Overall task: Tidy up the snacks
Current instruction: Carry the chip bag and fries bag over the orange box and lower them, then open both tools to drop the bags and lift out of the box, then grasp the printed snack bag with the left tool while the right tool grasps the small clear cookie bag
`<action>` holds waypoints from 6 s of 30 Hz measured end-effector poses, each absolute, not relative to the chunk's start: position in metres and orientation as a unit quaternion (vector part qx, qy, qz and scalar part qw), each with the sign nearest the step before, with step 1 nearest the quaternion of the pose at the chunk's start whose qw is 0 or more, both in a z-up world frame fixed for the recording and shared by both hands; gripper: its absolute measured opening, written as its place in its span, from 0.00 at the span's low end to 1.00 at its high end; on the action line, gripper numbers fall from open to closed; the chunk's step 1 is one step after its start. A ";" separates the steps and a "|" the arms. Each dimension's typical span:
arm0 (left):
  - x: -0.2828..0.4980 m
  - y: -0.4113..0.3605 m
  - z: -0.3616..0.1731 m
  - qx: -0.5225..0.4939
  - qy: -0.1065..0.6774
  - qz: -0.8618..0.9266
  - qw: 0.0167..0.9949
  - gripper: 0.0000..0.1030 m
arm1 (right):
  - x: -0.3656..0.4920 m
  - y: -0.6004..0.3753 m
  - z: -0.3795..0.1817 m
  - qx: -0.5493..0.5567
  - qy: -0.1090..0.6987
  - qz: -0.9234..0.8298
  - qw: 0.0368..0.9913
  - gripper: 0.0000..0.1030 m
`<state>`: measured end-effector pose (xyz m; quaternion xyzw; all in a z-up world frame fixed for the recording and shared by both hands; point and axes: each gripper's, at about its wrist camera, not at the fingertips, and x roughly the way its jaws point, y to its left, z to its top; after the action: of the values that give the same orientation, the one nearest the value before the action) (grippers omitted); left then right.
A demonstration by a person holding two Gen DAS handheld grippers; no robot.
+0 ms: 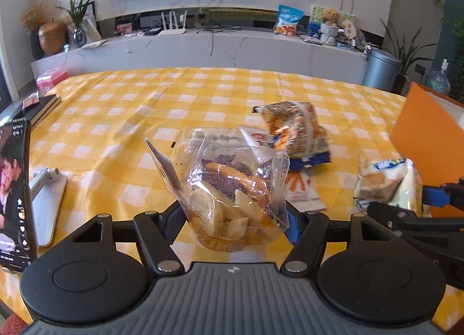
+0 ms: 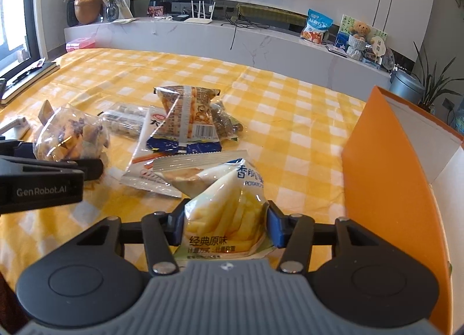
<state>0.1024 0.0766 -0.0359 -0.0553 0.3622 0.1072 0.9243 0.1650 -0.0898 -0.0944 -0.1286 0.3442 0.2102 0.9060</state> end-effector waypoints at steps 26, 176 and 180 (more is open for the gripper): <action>0.074 -0.002 0.060 -0.016 0.283 -0.047 0.958 0.75 | 0.101 -0.190 0.005 -0.104 0.237 0.197 0.946 0.47; 0.161 0.081 -0.022 -0.084 0.325 -0.024 0.942 0.80 | 0.192 -0.101 -0.073 -0.048 0.341 0.153 0.926 0.35; 0.185 0.072 -0.031 -0.084 0.331 -0.010 0.940 0.81 | 0.213 -0.097 -0.083 -0.054 0.348 0.130 0.927 0.35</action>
<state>0.1851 0.0725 -0.0314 -0.0841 0.3313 -0.0100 0.9397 0.2130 -0.0971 -0.0834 -0.0541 0.3477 0.1305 0.9269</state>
